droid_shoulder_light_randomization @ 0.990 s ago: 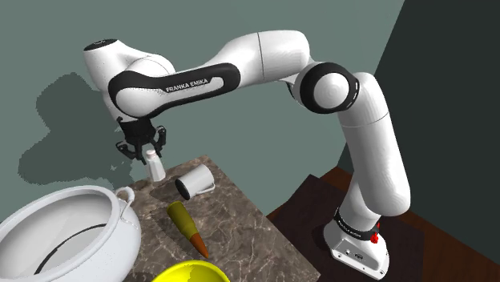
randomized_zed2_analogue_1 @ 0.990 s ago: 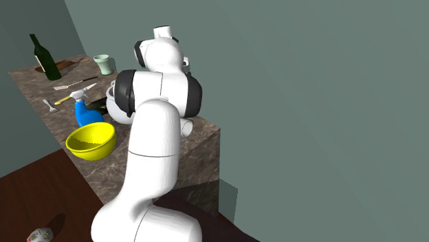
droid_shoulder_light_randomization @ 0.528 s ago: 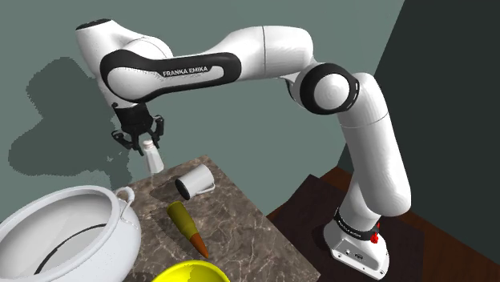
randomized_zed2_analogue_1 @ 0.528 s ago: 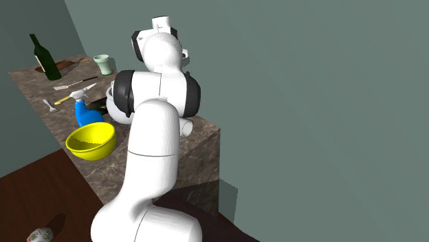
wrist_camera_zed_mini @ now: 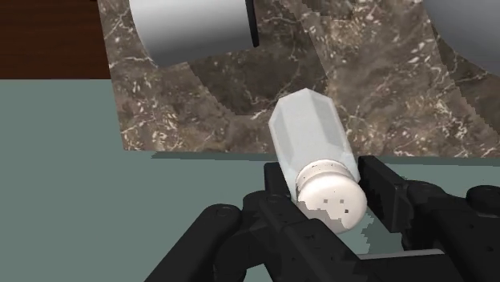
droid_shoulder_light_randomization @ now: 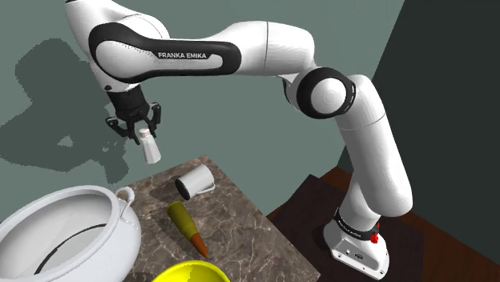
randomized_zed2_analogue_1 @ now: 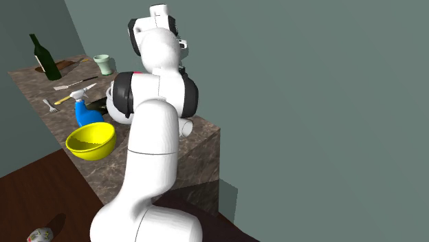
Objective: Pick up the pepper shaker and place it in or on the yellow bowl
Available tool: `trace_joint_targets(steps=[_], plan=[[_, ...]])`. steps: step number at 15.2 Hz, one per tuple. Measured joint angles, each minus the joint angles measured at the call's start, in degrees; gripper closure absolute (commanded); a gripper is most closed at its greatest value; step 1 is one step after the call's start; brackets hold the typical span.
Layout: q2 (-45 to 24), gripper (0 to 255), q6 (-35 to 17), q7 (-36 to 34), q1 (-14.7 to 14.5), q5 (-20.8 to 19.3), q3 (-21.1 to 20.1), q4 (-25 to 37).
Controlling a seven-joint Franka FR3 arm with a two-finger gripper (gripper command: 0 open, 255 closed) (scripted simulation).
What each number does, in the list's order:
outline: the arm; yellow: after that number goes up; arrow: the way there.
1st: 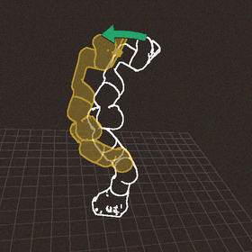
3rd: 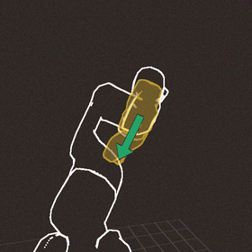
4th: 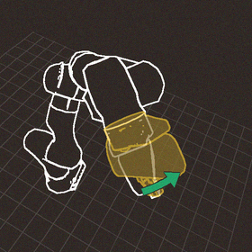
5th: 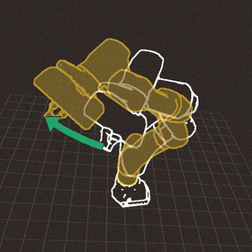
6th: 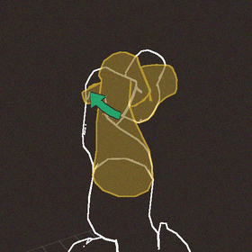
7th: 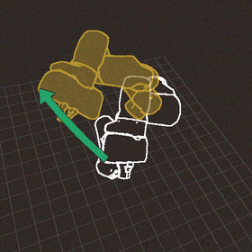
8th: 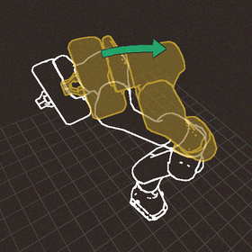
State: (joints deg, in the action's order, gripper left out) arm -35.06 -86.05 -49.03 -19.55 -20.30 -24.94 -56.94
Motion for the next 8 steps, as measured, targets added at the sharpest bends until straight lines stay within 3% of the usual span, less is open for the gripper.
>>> trace_joint_targets(steps=[7,8], plan=[[-3.3,255,7.6,1.6,-2.8,-1.1,0.7,11.4],[-1.6,255,6.9,0.9,-2.2,-0.6,0.3,8.7]])
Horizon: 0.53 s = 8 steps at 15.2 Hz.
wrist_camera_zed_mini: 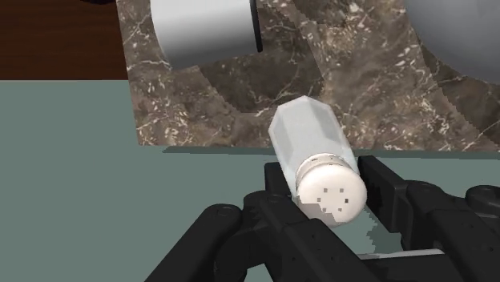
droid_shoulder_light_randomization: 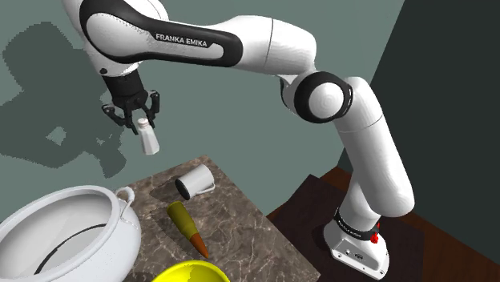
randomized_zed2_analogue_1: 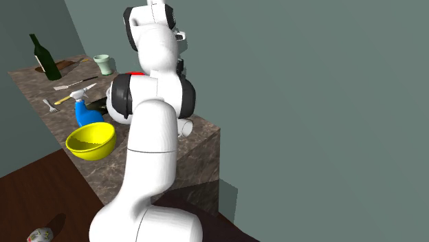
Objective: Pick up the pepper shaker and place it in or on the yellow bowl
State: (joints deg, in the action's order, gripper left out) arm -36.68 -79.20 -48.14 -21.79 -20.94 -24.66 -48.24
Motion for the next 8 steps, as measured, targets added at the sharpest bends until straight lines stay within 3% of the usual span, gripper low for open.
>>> trace_joint_targets(steps=[6,8], plan=[[10.5,255,-4.7,-6.1,0.7,3.3,-2.8,-16.0],[12.4,255,-4.8,-8.1,-0.2,4.0,-3.6,-18.2]])
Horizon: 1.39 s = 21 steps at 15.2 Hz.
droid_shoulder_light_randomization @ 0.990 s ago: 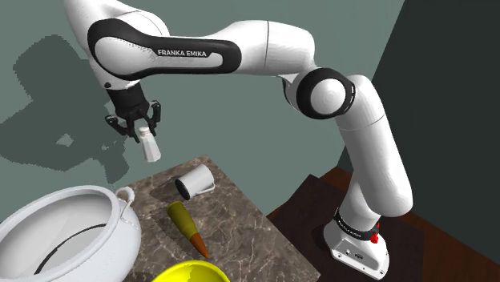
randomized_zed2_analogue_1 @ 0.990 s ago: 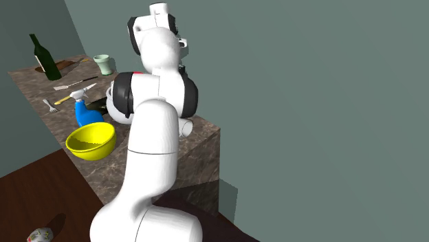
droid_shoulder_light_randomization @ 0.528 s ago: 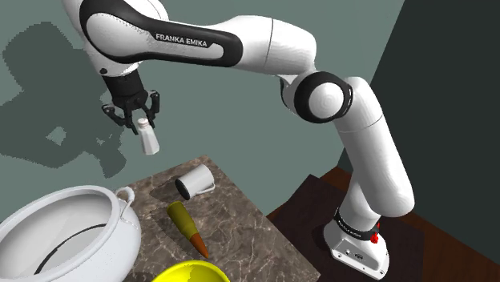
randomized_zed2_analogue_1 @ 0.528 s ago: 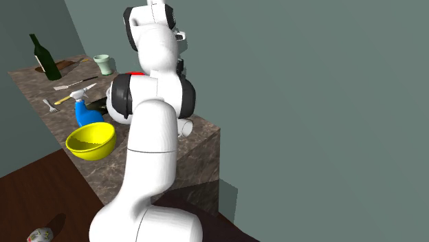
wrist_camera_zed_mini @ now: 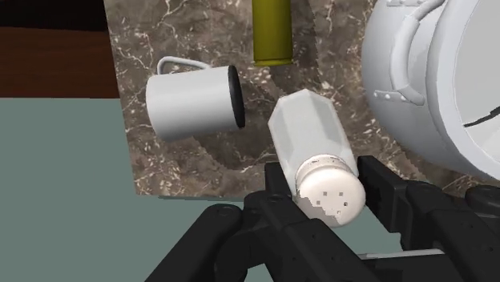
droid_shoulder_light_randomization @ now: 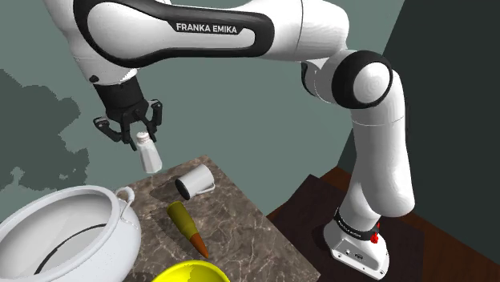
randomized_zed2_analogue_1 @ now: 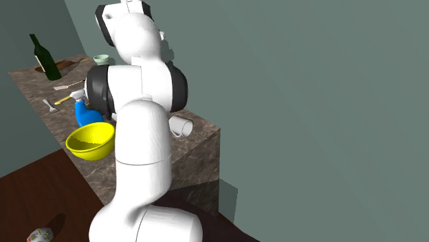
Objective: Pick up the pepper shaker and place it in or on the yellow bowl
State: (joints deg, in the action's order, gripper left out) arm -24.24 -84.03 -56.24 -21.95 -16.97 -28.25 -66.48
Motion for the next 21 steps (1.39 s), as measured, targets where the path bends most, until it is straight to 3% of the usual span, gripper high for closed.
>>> trace_joint_targets(steps=[2,9,16,21], plan=[[3.9,255,-2.0,-1.9,0.3,1.6,-0.9,-6.0],[10.9,255,-3.8,-8.9,-2.4,4.8,-3.9,-14.9],[13.3,255,-3.0,-17.1,-7.1,6.3,-7.3,-17.3],[13.0,255,-0.8,-23.5,-11.3,6.4,-9.9,-15.7]])
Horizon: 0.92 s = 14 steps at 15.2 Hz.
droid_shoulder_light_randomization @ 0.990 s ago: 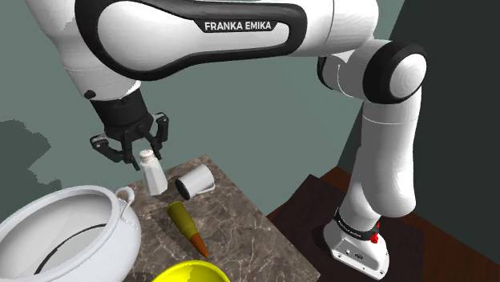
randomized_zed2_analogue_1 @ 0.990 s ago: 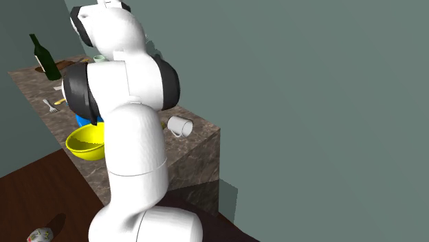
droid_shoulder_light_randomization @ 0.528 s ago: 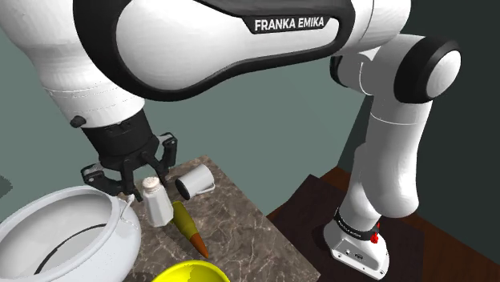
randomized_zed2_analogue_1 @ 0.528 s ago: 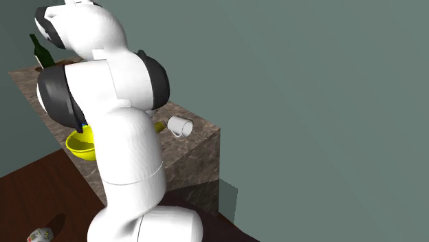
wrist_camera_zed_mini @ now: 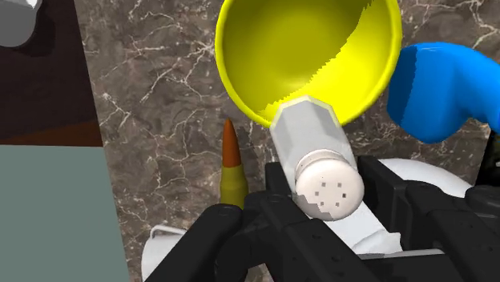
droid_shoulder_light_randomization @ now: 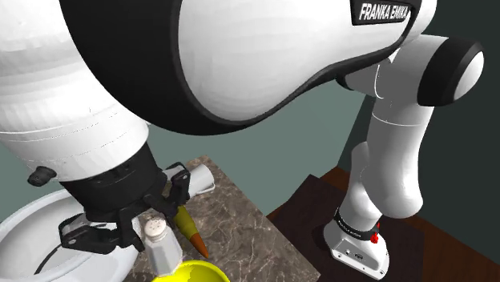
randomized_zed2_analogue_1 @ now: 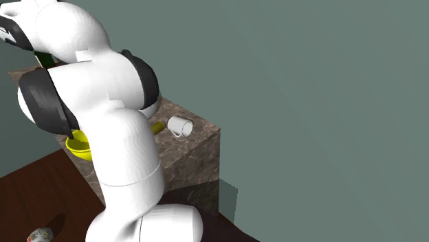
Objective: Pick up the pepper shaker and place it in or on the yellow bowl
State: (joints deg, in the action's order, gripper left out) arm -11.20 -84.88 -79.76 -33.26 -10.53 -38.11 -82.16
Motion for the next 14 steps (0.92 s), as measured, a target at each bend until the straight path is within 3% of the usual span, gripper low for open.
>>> trace_joint_targets(steps=[4,14], plan=[[0.2,255,0.0,-4.8,-2.9,0.3,-1.8,-0.6],[1.1,255,-7.4,-5.5,-2.3,0.9,-1.8,-8.8]])
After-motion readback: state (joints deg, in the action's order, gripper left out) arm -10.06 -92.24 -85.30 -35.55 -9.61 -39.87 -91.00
